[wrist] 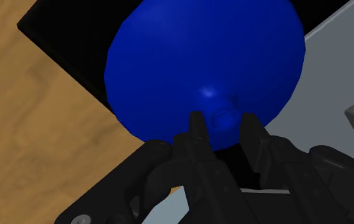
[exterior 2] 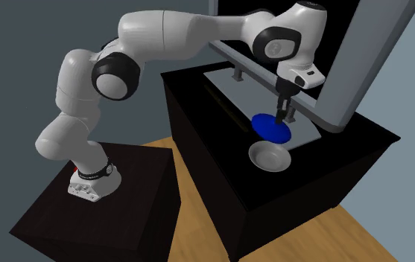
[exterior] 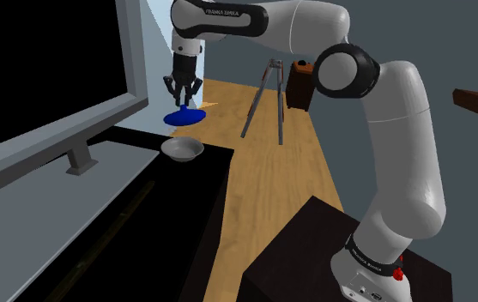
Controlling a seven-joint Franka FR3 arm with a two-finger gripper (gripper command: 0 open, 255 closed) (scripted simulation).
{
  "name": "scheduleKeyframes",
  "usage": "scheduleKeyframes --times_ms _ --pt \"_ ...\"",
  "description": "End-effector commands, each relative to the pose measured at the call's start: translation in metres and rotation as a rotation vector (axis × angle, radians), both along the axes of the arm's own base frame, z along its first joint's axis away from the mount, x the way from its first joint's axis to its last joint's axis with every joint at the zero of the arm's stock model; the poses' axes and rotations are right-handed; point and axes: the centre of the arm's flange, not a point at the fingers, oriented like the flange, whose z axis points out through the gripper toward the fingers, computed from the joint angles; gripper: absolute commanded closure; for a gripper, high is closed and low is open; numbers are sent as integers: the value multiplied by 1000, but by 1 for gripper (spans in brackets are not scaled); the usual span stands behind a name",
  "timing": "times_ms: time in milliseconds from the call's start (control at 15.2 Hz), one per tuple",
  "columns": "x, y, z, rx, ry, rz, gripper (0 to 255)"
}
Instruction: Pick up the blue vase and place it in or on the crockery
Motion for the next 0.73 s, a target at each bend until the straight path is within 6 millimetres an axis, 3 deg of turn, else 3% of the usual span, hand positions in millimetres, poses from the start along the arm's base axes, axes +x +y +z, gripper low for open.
scheduleKeyframes --times_ms 0,660 --pt "11 -6 -1 0 0 0 255" --pt "11 -6 -54 0 0 0 255"
